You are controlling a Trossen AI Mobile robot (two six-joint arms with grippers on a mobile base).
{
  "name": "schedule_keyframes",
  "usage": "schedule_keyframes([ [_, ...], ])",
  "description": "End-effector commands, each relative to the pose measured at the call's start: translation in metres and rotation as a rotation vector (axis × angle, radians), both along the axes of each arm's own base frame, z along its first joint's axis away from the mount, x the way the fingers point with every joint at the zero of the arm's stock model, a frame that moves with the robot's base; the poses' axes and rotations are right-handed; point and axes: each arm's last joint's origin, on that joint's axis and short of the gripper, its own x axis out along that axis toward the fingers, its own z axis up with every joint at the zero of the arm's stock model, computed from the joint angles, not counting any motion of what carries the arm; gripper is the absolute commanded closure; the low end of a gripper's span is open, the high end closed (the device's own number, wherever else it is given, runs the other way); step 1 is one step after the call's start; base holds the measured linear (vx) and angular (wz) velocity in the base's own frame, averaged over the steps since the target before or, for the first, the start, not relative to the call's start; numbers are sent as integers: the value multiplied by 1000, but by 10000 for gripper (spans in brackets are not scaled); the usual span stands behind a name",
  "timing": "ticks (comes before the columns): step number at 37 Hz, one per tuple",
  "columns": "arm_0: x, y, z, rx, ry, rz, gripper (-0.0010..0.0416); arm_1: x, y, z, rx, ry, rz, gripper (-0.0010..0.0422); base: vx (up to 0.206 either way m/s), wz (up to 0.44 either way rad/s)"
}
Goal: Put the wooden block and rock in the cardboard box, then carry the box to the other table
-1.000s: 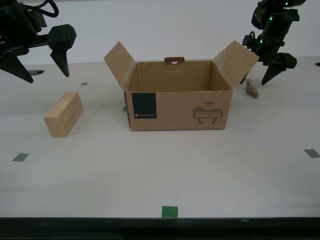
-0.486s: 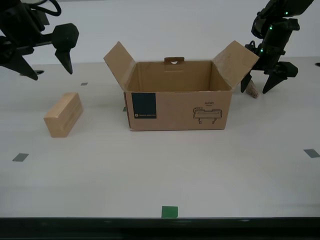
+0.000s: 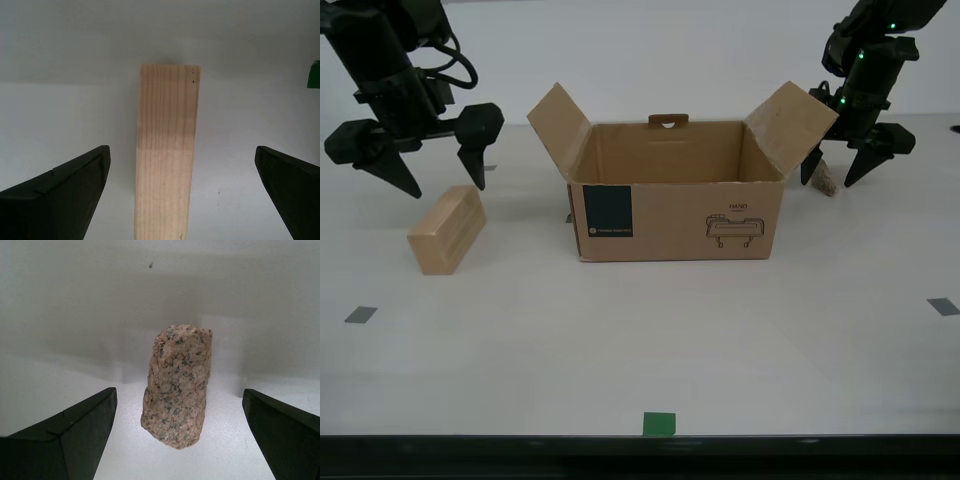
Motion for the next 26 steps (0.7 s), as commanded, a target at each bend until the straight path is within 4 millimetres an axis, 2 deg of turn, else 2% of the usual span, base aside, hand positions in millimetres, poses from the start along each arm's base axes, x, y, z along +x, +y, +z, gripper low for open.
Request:
schedule_keyframes([
  [1,0,0,0,-3,-1,3,55,6,-1,-11,7,29,-14,16,0,0],
  [10,0,0,0,-3,0,4,56,13,0,-38,34,97,-27,16,0,0],
  [26,1,0,0,-4,-8,11,56,17,2,-39,48,56,-22,16,0,0],
])
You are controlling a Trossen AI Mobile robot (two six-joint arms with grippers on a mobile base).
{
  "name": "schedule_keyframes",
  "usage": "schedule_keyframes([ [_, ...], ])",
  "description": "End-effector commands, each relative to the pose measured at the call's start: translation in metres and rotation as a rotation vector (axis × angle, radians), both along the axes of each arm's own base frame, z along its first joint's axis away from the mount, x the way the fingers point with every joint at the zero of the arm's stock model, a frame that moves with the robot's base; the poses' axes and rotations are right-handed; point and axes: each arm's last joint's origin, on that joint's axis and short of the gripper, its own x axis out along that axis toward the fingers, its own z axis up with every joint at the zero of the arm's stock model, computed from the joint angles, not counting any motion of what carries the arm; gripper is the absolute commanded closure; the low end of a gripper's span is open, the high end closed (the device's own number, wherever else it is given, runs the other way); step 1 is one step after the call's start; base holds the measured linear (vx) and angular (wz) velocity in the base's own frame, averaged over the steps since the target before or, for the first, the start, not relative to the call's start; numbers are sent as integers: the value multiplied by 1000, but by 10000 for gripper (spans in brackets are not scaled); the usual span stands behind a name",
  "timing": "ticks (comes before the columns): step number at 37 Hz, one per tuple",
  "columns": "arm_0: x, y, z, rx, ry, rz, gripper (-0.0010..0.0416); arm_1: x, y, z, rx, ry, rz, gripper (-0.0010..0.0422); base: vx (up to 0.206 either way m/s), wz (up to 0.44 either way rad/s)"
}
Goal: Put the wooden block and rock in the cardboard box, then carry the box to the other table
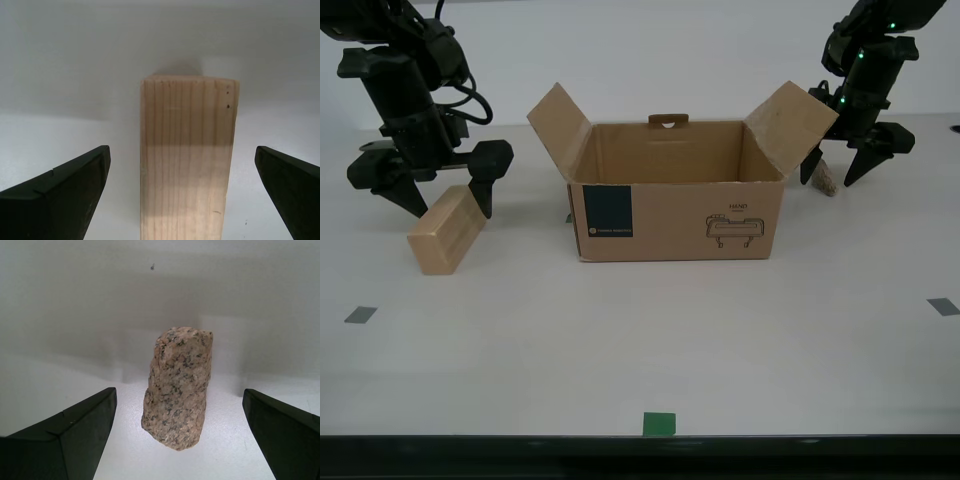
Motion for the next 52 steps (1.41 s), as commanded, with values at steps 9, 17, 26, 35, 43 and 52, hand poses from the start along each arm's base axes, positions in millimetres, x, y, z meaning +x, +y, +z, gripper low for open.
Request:
schedule_keyframes([
  [9,1,0,1,-3,-13,3,56,0,1,-1,5,2,1,16,0,0],
  [17,3,0,1,-4,-38,10,56,-3,1,-3,6,14,0,16,0,0],
  [26,7,0,2,-12,-76,17,56,-5,1,-4,2,29,-8,16,0,0],
  [35,10,0,2,-16,-110,25,56,-12,2,-10,7,56,-8,16,0,0],
  [43,10,1,3,-19,-117,36,56,-14,2,-12,8,60,-8,16,0,0],
  [52,11,1,3,-19,-119,36,56,-13,2,-12,6,49,-7,16,0,0],
])
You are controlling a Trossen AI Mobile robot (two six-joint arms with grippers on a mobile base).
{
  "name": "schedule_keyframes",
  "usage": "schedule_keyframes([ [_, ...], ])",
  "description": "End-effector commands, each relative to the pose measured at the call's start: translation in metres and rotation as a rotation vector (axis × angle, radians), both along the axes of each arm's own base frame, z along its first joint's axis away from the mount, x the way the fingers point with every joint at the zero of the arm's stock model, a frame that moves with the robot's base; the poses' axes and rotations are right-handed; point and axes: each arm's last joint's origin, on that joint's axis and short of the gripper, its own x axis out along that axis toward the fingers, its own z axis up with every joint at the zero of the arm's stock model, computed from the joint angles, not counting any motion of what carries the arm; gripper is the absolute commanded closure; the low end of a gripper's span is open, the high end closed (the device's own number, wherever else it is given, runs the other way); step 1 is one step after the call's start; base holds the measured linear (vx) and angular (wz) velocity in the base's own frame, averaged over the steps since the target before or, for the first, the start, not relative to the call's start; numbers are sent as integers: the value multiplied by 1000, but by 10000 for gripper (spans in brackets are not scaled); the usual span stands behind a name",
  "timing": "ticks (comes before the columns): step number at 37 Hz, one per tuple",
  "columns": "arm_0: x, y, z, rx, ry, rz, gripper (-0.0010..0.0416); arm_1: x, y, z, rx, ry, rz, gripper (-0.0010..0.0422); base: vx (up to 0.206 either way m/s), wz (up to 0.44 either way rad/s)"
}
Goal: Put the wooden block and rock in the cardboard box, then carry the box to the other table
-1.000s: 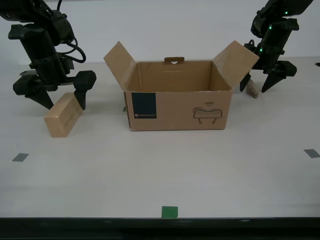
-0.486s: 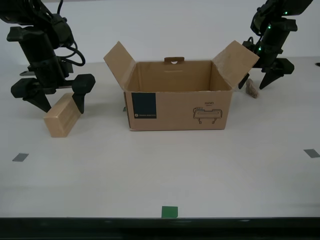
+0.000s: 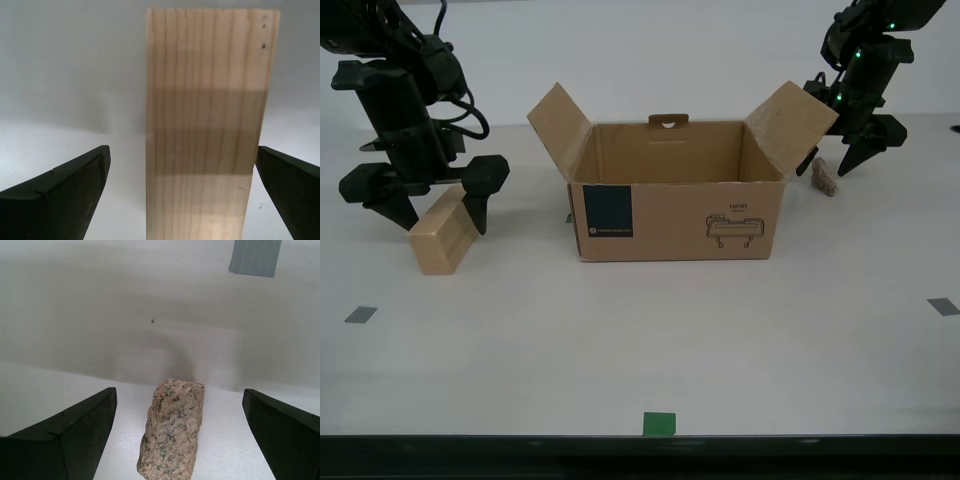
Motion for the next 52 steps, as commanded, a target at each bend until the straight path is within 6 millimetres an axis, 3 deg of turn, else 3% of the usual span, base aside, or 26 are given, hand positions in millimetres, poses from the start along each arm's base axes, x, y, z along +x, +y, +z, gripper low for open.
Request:
schedule_keyframes([
  [1,0,0,0,-4,-4,2,56,0,0,0,-2,-3,-1,16,0,0],
  [27,1,1,0,-6,-8,9,65,1,0,0,-4,-7,2,16,0,0],
  [48,-1,3,0,-5,12,8,227,0,0,0,-4,0,15,17,0,0],
  [52,-1,3,0,-4,13,8,262,0,0,0,-4,2,17,35,0,0],
])
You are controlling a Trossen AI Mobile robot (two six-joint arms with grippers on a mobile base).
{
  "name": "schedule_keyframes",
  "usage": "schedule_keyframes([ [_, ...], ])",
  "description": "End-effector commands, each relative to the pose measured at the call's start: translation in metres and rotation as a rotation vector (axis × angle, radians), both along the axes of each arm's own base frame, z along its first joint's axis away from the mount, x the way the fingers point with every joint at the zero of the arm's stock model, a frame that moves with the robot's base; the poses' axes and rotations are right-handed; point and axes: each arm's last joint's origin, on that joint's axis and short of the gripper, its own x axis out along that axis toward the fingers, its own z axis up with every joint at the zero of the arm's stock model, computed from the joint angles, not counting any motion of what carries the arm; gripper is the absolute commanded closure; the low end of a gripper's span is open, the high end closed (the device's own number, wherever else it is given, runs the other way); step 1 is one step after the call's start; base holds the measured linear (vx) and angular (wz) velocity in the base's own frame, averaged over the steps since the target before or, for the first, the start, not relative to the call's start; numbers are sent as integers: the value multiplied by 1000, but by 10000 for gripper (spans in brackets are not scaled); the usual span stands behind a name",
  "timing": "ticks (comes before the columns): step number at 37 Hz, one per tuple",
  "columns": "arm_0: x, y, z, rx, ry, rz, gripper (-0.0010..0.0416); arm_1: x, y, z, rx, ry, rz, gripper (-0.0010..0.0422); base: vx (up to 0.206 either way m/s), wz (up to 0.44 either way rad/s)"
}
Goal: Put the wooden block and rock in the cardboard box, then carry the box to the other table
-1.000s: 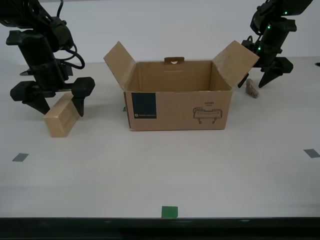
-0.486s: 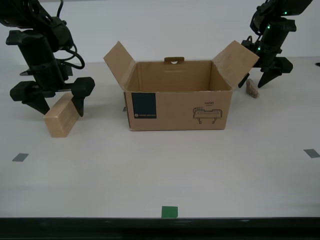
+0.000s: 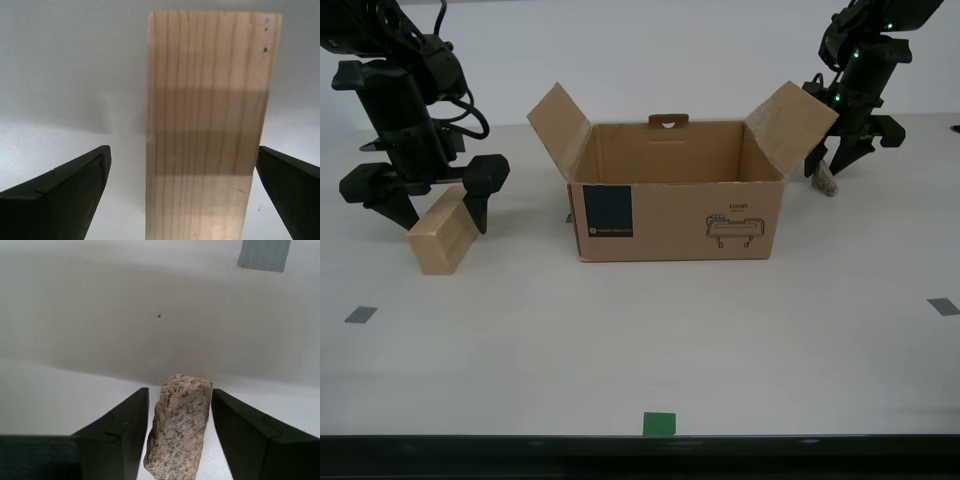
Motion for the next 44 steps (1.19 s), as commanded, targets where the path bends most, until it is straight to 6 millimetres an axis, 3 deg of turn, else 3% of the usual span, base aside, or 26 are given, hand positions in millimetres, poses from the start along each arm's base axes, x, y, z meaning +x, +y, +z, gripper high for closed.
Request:
schedule_keyframes([
  [1,0,0,0,-3,3,-2,271,0,0,0,-2,4,3,43,0,0],
  [9,0,0,0,-2,5,-3,328,0,0,0,-2,4,3,164,0,0],
  [20,0,0,0,-2,5,-3,383,0,0,0,-4,5,10,418,0,0],
  [24,-1,0,0,-3,6,-3,410,0,0,0,-4,3,13,400,0,0],
  [28,0,0,0,-2,5,-6,406,0,0,0,-4,2,13,417,0,0],
  [44,-2,0,1,-3,17,-5,407,-1,0,4,-4,4,12,414,0,0],
])
